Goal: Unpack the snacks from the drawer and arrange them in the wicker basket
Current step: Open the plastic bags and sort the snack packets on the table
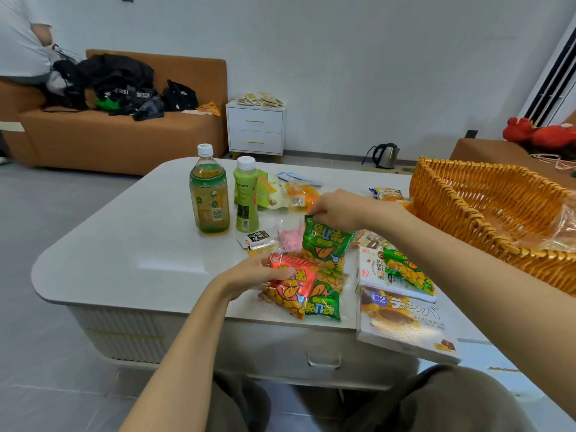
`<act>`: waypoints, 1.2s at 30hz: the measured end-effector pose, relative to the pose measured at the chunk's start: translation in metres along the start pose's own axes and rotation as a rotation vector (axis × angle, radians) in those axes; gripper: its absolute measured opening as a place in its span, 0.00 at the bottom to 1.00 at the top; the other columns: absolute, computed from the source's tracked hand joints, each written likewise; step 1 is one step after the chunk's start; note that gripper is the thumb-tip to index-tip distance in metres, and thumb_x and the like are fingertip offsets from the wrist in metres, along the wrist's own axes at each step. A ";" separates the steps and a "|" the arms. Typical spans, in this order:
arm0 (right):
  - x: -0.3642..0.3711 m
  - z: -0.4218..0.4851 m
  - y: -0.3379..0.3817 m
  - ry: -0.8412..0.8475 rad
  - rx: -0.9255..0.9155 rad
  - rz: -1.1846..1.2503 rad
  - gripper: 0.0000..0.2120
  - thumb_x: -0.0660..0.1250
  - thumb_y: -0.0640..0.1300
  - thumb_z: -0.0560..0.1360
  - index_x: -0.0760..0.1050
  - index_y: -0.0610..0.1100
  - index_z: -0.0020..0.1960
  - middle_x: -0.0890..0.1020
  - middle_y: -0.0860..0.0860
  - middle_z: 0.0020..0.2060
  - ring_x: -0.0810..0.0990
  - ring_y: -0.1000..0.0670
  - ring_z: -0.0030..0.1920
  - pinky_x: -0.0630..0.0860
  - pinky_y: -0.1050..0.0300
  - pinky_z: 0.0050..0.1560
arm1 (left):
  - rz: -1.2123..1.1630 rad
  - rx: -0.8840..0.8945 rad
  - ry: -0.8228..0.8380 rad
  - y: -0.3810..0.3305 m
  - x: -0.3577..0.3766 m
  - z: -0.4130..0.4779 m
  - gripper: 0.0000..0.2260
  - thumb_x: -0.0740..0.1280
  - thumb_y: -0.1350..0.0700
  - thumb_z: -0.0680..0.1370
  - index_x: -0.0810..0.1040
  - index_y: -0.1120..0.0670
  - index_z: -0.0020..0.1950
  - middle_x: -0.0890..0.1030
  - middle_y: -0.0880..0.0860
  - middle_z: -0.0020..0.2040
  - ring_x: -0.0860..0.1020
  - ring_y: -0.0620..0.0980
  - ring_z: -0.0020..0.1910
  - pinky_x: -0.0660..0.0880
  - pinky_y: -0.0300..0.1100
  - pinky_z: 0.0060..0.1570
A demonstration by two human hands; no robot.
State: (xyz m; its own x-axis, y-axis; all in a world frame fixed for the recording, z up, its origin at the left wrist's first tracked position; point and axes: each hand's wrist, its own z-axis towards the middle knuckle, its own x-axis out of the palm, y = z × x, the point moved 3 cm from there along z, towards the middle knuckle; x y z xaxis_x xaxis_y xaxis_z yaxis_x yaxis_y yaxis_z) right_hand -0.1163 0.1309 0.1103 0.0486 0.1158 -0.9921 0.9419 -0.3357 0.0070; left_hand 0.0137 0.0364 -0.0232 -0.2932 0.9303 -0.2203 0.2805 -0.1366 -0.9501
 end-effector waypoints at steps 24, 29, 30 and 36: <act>0.092 -0.037 -0.016 -0.448 0.159 1.386 0.17 0.61 0.57 0.78 0.80 0.44 0.51 0.86 0.47 0.44 0.85 0.48 0.45 0.80 0.52 0.50 | -0.147 0.145 -0.210 -0.023 0.008 0.002 0.42 0.84 0.51 0.58 0.70 0.48 0.67 0.83 0.50 0.56 0.82 0.50 0.54 0.80 0.48 0.51; 0.087 -0.035 -0.033 -0.478 0.077 1.367 0.26 0.69 0.59 0.68 0.73 0.52 0.63 0.79 0.56 0.56 0.79 0.59 0.55 0.79 0.61 0.48 | -0.117 0.227 -0.424 -0.035 0.011 -0.005 0.28 0.83 0.58 0.59 0.79 0.48 0.56 0.85 0.48 0.48 0.84 0.47 0.48 0.80 0.43 0.46; 0.090 -0.033 -0.035 -0.464 0.084 1.435 0.25 0.71 0.57 0.68 0.74 0.50 0.62 0.80 0.53 0.57 0.80 0.57 0.54 0.80 0.61 0.46 | -0.091 0.240 -0.455 -0.035 0.010 -0.005 0.30 0.84 0.58 0.58 0.78 0.47 0.56 0.85 0.47 0.48 0.83 0.46 0.48 0.80 0.44 0.47; 0.091 -0.032 -0.041 -0.487 0.105 1.771 0.10 0.63 0.48 0.79 0.79 0.46 0.56 0.85 0.49 0.48 0.85 0.50 0.47 0.80 0.56 0.43 | -0.206 0.238 -0.348 -0.039 0.010 -0.005 0.34 0.81 0.57 0.59 0.73 0.48 0.63 0.84 0.49 0.53 0.83 0.48 0.52 0.79 0.42 0.48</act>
State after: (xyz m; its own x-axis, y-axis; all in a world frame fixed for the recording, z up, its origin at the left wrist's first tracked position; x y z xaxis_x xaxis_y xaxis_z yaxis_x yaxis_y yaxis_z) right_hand -0.1398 0.1852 0.0239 0.7352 -0.6393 0.2254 -0.1240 0.2000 0.9719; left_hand 0.0043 0.0521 0.0123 -0.6209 0.7826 -0.0441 -0.0217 -0.0733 -0.9971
